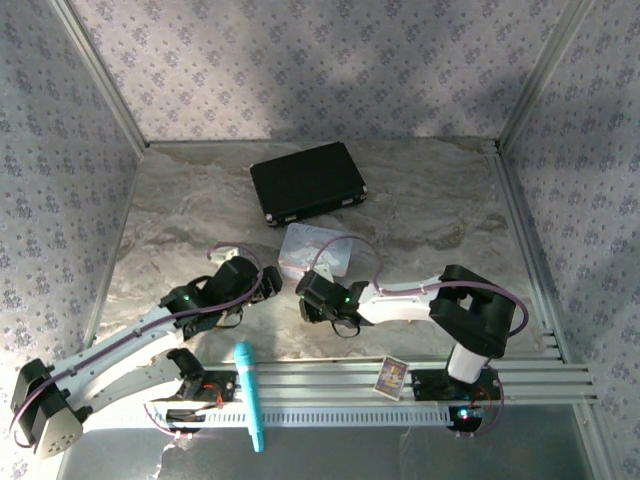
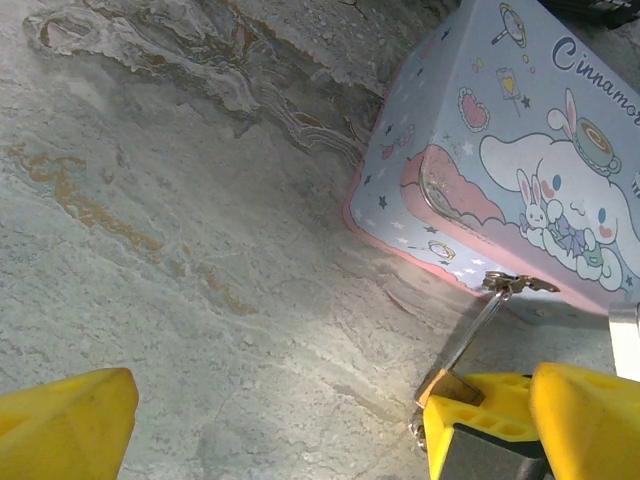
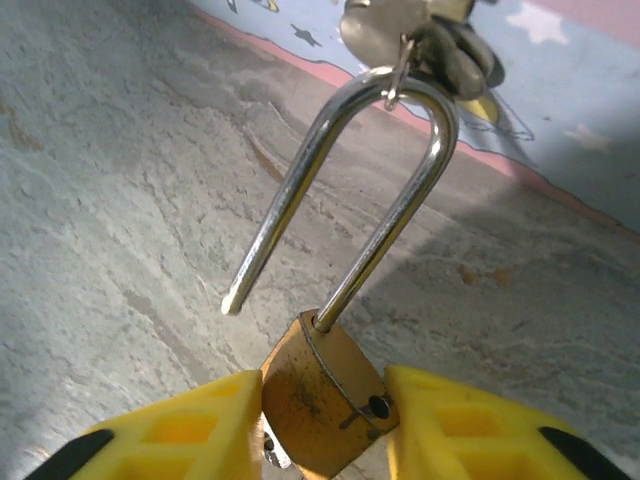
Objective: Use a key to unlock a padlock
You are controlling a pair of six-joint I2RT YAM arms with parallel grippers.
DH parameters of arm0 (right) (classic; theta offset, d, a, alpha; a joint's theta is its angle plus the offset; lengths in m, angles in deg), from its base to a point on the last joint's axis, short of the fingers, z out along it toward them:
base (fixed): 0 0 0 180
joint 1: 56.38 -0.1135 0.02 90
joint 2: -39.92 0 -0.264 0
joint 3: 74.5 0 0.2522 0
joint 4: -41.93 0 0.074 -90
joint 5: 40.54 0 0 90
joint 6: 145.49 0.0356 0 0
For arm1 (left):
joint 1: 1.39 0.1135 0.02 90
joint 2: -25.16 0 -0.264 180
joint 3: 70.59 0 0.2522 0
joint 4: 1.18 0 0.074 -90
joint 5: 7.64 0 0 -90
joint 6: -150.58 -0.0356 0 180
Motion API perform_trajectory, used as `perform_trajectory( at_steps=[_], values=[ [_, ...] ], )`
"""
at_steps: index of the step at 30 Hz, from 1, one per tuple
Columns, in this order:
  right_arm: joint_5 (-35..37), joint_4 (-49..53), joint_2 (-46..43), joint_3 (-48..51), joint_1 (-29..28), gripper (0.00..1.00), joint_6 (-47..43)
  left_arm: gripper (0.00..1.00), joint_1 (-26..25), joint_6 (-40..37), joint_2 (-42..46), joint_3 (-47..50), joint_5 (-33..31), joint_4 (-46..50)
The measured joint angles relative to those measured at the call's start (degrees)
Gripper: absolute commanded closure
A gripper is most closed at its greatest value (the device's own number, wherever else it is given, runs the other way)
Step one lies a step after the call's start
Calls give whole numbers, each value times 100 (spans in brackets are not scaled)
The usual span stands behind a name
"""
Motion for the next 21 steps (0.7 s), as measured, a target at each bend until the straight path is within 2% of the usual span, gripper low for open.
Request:
perform_trajectory(
  at_steps=[4,8,13,19,21],
  values=[
    [-184,-411,-9,140,61,79,61,0,0,-7,-72,0,0,-7],
    [-398,-852,-199,422,146,94,118,0,0,-208,-162,-24,-4,-17],
    [-911,-1718,-409,1060,398,97,249,0,-9,-1432,-627,-535,-68,-17],
    [-1360,-2374,-619,1593,649,99,225,2,-273,-3110,-1617,-1934,-584,116],
    [-1473,-2398,-804,1786,769,100,225,10,-457,-3696,-2074,-2367,-752,138]
  ],
)
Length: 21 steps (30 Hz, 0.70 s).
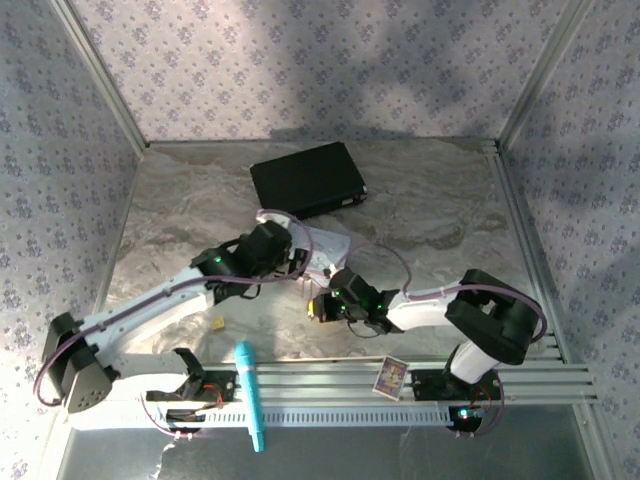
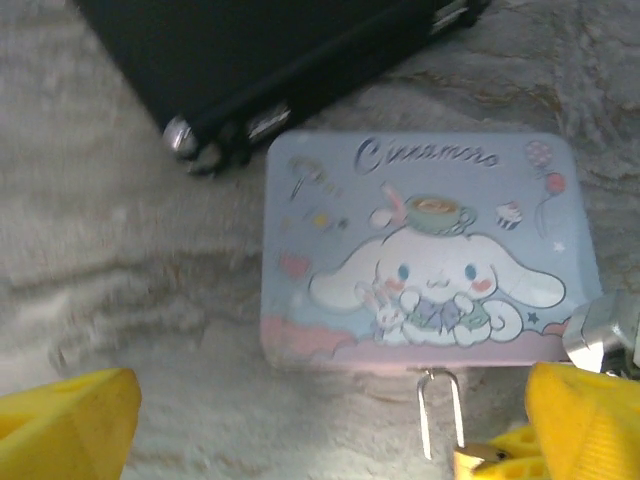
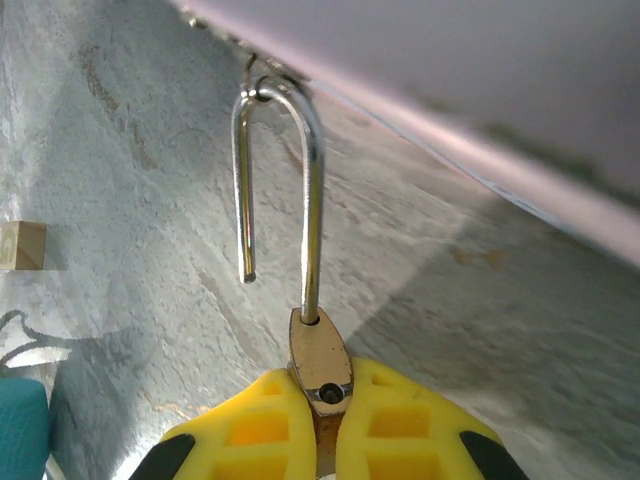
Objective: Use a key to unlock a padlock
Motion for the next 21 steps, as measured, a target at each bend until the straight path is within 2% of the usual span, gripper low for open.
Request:
perform_trajectory(
  at_steps=[1,5,9,16,21],
  values=[
    [-76,-24,-96,105,63,100,7,13,-90,-273,-223,-179,-28,31],
    [-422,-260,-459,551,393,100,9,15,-372,-1456,-1283,-780,61,173],
    [-756,-323,-658,737,723,100,-2,16,-494,-2210,-2094,-1178,319,393],
    [-1427,-358,-1075,1189,1515,100,-39,17,-710,-3077,-2710,-1462,411,538],
    [-1587,317,-1405,1217,1744,100,-63,30,-660,-3254,-2844,-1460,586,553]
  ],
)
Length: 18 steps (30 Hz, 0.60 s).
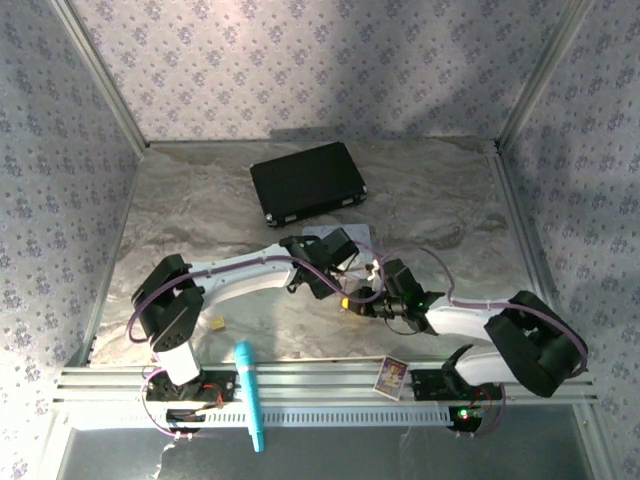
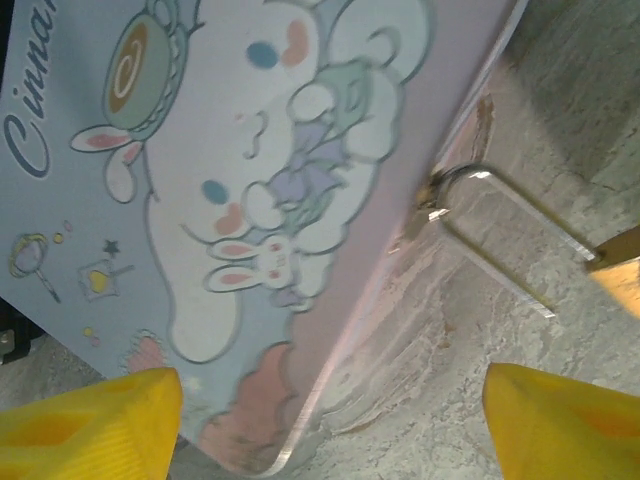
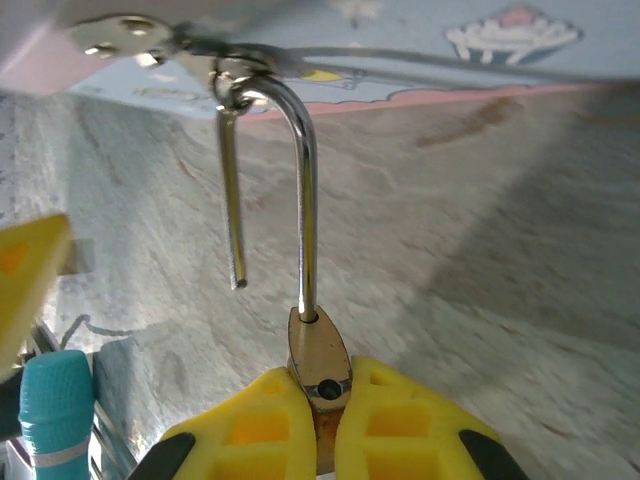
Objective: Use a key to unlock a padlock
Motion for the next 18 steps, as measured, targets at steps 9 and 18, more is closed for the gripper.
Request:
perform_trajectory(
  at_steps=[9,18],
  values=[
    [-267,-39,2,186,352,100,133,39,-275,94,-343,-28,-426,-50],
    [197,-973,31,525,157,100,1047,53,-472,455,-431,57,-955,-243]
  ],
)
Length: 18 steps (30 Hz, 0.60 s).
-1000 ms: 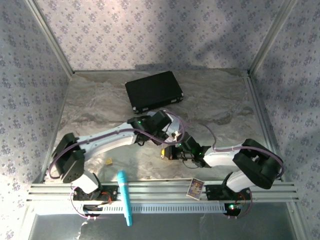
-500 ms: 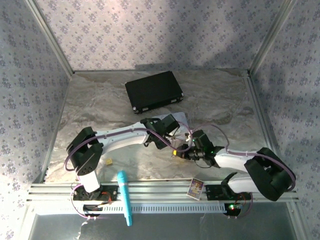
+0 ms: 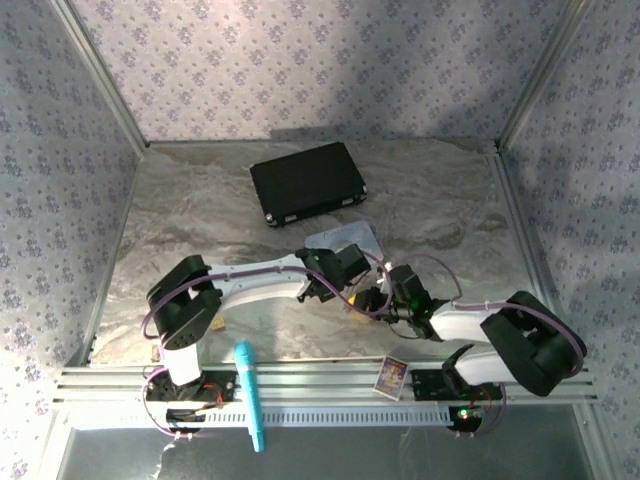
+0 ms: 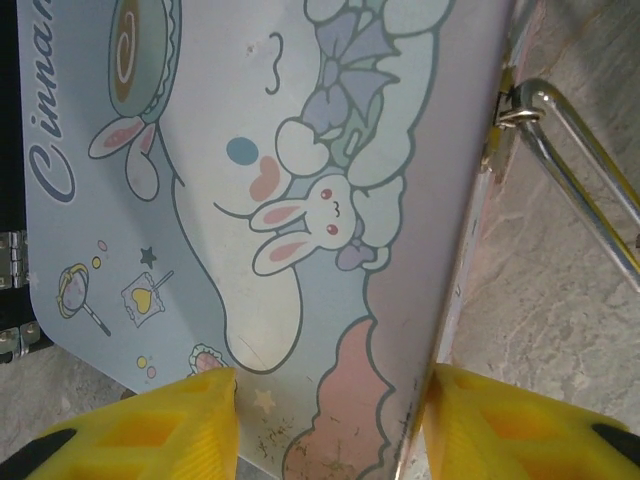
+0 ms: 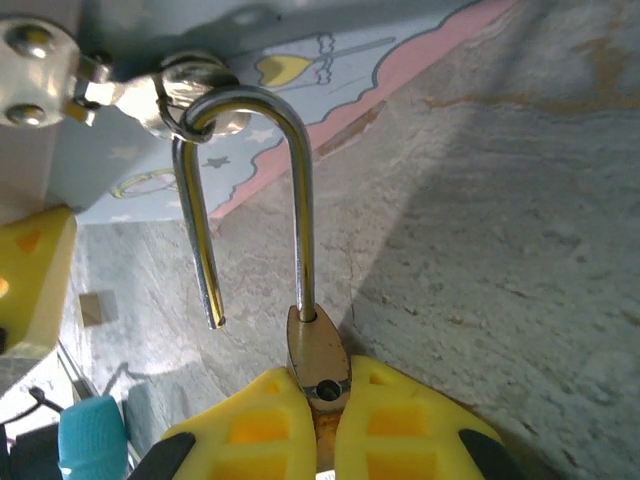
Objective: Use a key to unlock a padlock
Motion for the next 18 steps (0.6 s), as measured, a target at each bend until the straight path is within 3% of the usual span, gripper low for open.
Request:
perform_trajectory(
  at_steps=[6,18],
  values=[
    [293,170,-197,-4,72,100,334,57,-81,96,-76,11,-221,-131],
    [-127,39,-398,72,529,100,492,57,-153,184,-166,13,-474,-297]
  ],
)
